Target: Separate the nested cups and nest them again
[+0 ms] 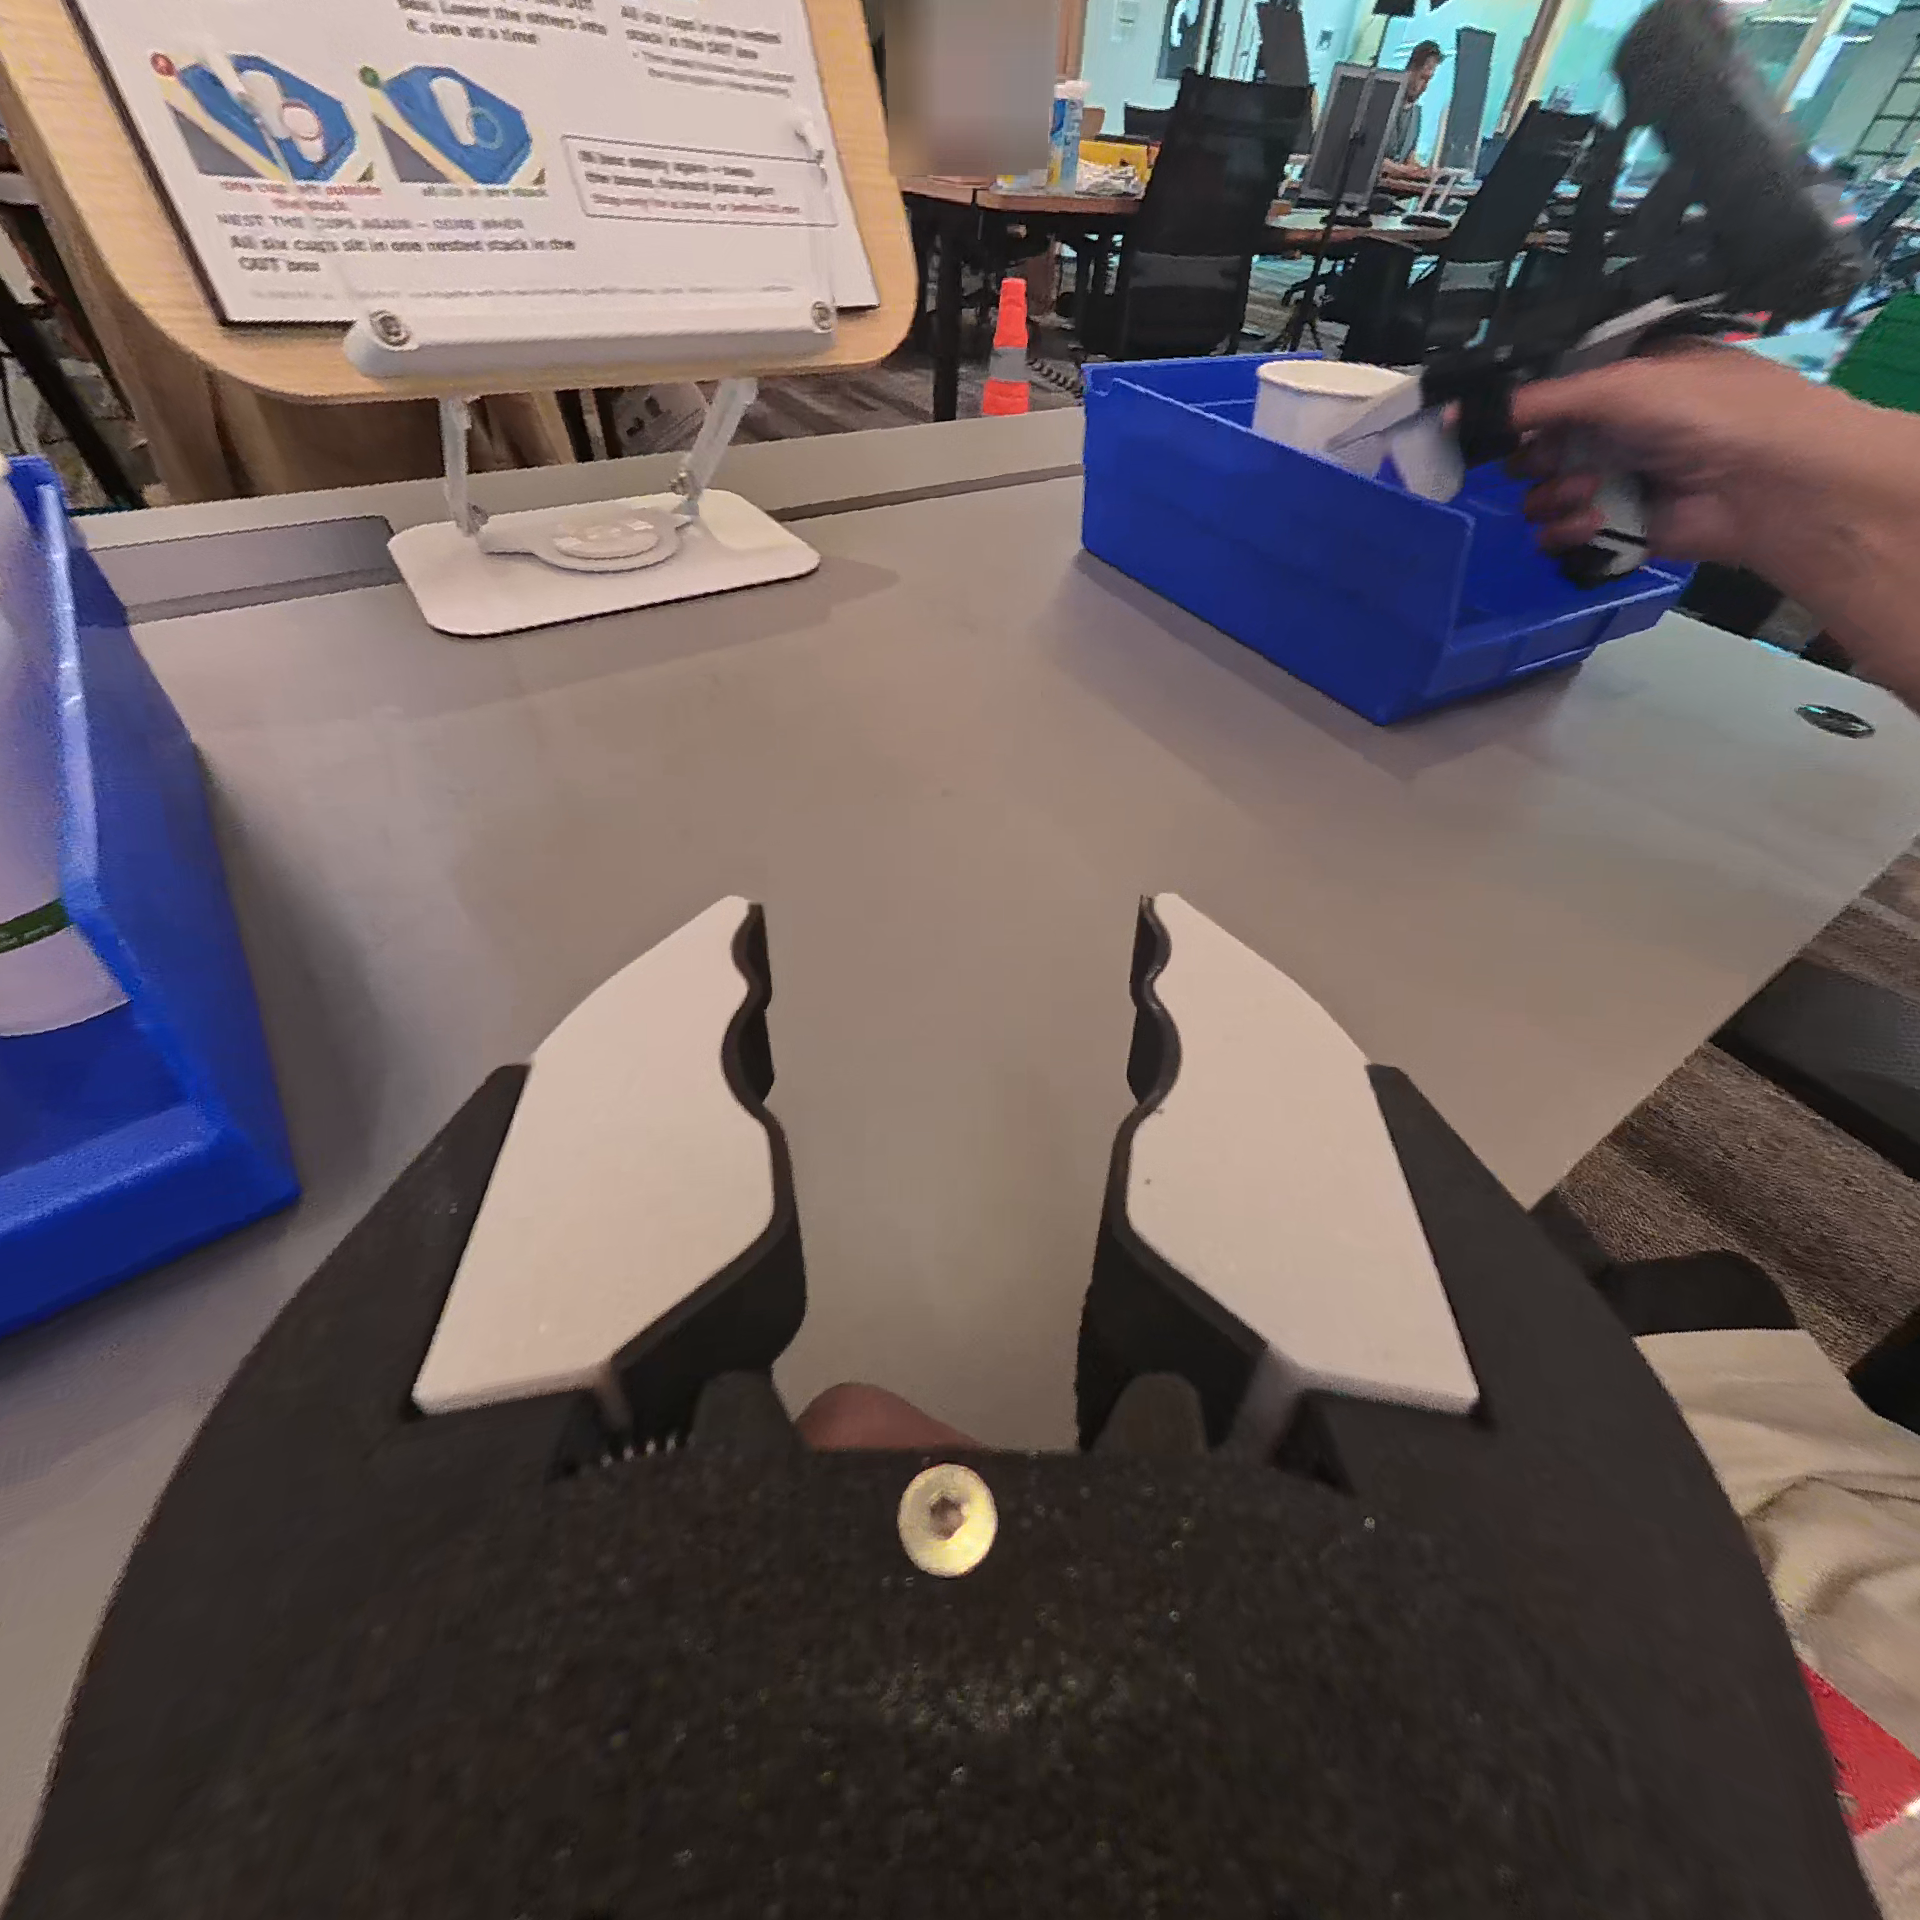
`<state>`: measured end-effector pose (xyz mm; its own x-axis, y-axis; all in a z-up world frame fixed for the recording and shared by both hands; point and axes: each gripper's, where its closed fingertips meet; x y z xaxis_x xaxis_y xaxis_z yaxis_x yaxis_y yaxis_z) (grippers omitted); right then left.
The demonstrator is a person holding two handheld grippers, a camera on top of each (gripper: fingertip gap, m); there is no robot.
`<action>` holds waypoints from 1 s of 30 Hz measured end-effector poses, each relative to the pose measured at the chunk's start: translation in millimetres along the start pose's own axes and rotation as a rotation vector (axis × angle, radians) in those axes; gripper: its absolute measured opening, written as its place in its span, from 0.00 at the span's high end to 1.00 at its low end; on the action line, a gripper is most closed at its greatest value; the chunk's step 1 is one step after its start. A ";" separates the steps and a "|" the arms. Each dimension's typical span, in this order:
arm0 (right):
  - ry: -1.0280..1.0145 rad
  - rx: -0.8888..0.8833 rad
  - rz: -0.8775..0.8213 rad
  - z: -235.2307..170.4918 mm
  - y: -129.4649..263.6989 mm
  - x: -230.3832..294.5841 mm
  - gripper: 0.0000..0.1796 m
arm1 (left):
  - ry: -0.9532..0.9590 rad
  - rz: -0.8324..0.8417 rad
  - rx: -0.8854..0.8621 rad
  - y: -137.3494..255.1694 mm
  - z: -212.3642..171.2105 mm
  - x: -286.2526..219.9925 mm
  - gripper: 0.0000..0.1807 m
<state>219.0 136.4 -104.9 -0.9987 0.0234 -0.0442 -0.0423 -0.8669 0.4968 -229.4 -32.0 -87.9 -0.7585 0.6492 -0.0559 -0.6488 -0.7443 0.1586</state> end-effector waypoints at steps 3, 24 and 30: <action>0.005 -0.126 -0.018 7.1 43.2 12.7 0.53 | 0.006 0.067 0.007 1.6 -0.5 16.9 0.63; 0.106 -0.281 0.664 -97.2 185.9 252.8 0.57 | 0.080 0.909 0.040 86.7 -4.8 270.4 0.50; 0.095 -0.266 0.680 -98.2 186.8 252.7 0.58 | 0.094 0.913 0.077 56.7 -9.6 289.3 0.49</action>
<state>-38.6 -68.5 -108.5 -0.7950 -0.5951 0.1175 0.6054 -0.7663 0.2150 -486.2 112.1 -104.6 -0.9781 -0.2034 0.0435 0.2078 -0.9469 0.2455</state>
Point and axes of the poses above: each gripper's, where its closed fingertips meet, y back along the fingers, z out of its top, x = y × z across the jaws, and after that the axes turned 4 degrees about -x, right-handed
